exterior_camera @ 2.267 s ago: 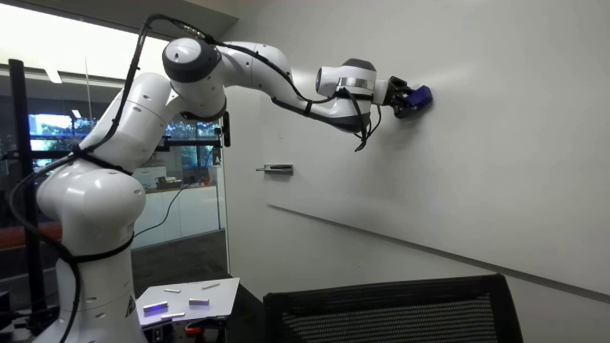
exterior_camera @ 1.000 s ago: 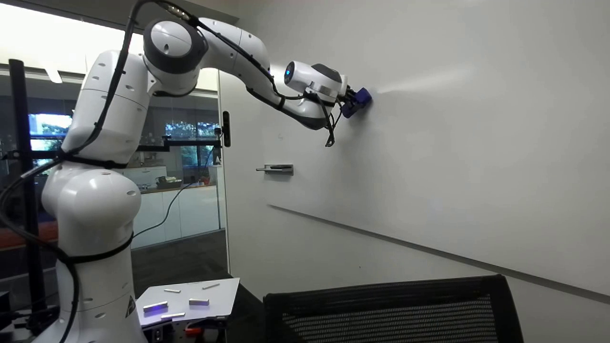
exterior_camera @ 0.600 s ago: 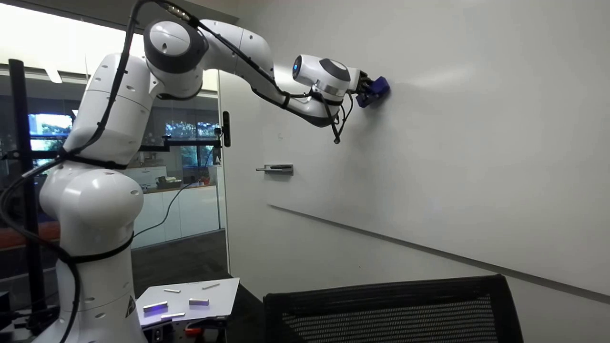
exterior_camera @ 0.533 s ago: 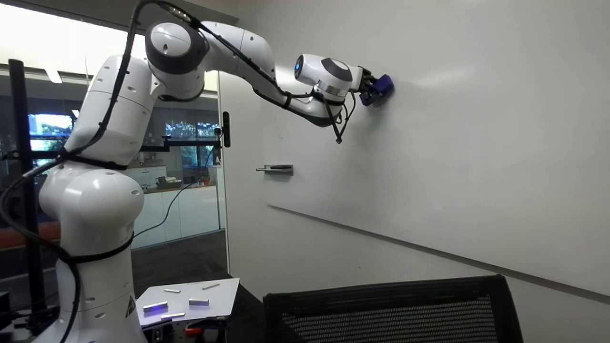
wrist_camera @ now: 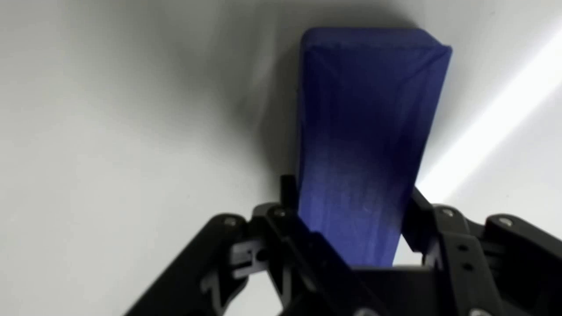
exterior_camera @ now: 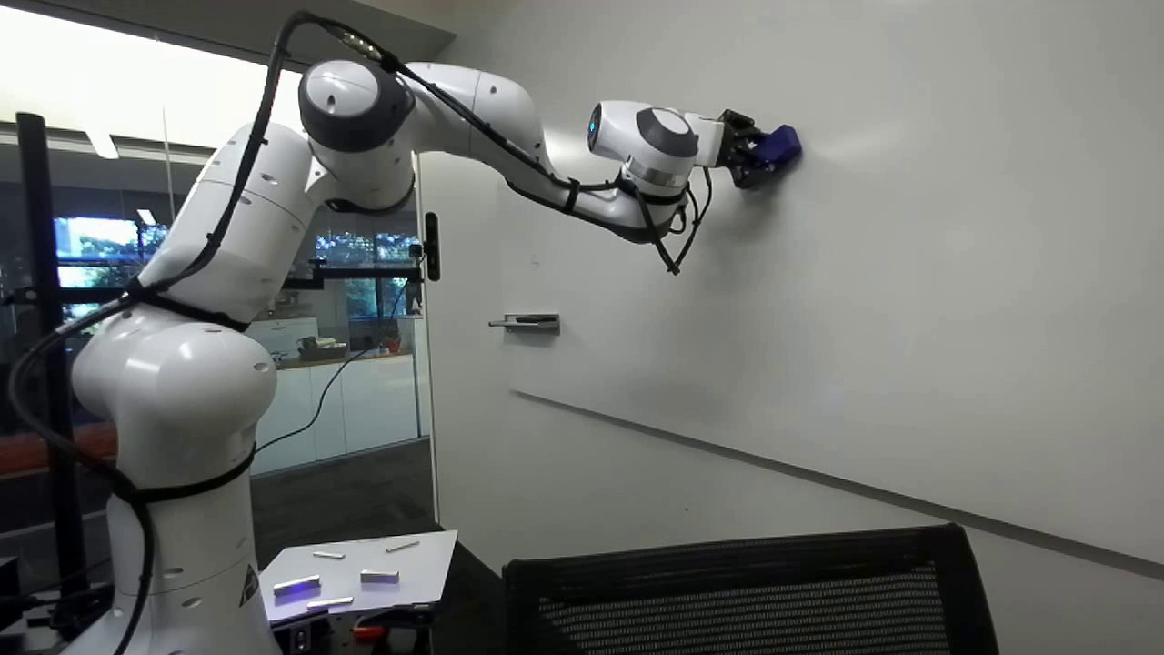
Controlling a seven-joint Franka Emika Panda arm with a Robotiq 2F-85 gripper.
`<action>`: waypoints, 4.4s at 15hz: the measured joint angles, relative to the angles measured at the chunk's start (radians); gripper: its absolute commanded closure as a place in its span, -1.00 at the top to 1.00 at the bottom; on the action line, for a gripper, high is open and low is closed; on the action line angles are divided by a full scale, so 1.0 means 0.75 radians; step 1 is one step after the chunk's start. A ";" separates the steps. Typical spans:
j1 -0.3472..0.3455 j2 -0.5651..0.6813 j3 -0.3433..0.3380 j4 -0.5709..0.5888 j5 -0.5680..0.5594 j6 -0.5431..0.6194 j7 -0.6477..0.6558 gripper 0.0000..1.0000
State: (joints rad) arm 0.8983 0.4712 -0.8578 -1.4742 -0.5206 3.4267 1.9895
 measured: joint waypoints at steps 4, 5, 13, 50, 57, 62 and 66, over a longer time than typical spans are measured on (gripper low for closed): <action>-0.017 0.042 -0.041 0.021 0.060 -0.063 0.000 -0.37; -0.016 0.049 -0.050 0.024 0.067 -0.066 0.000 -0.37; 0.028 0.056 -0.098 0.014 0.045 -0.057 -0.001 -0.37; 0.176 -0.017 -0.192 -0.069 0.147 -0.277 -0.202 -0.37; -0.004 0.001 -0.193 -0.069 0.263 -0.691 -0.197 -0.37; -0.166 -0.004 -0.171 -0.091 0.269 -0.942 -0.197 -0.37; -0.400 -0.006 -0.079 -0.096 0.269 -1.106 -0.199 -0.37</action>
State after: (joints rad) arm 0.5982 0.4669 -0.9174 -1.5462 -0.3191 2.5973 1.8402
